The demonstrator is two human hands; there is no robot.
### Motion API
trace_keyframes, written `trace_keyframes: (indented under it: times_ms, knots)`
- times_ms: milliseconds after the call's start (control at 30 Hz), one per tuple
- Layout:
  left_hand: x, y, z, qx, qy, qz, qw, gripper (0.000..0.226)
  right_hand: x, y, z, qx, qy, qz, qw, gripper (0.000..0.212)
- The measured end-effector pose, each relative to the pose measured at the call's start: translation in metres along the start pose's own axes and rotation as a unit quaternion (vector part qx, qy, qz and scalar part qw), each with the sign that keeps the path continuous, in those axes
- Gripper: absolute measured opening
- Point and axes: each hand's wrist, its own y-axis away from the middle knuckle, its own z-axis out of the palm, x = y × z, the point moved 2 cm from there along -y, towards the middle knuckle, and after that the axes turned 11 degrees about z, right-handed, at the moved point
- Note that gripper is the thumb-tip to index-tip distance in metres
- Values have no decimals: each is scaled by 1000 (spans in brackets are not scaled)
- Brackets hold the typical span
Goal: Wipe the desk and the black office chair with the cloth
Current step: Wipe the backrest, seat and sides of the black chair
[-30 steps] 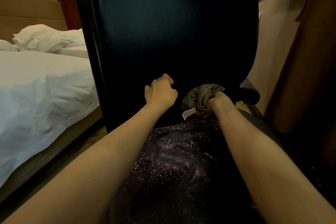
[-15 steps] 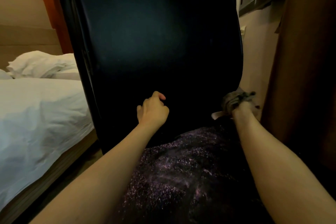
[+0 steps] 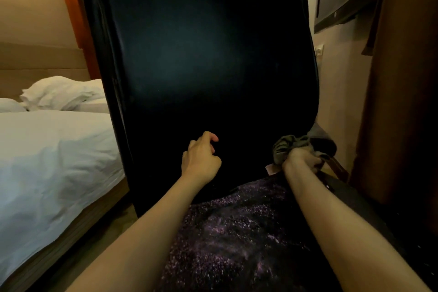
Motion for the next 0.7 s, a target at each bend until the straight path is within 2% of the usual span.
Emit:
trace_keyframes:
  times_ms: [67,100,167,233,300,367,400,467,533,700]
  knots:
    - [1,-2,-2,-19,-22,2,1000,46,14,12,7,18,43,-32,998,45]
    - [2,-3,-4,-28,-27,-4,999,47,21,17,11,1,89,-54,995,45]
    - [5,-2,-5,-42,-27,-20,999,48,39,29,18,-64,228,-113,965,42]
    - [8,-1,-5,-61,-23,-36,997,49,59,47,21,-85,320,-178,927,34]
    - [9,-1,-5,-80,-10,-52,995,48,78,65,20,-155,332,-170,915,28]
    - [11,-3,-5,-87,15,-64,994,45,89,76,16,-247,340,-124,899,19]
    - [12,-3,-6,-87,33,-69,993,42,88,78,14,-268,351,-104,891,17]
    - [13,-3,-11,-81,75,-82,990,38,76,73,8,-278,356,-70,890,20]
    - [13,0,-20,-72,104,-91,988,33,59,71,3,-280,360,-46,889,13]
    - [5,18,-38,-67,103,-100,987,26,4,65,-18,-241,409,-93,875,46]
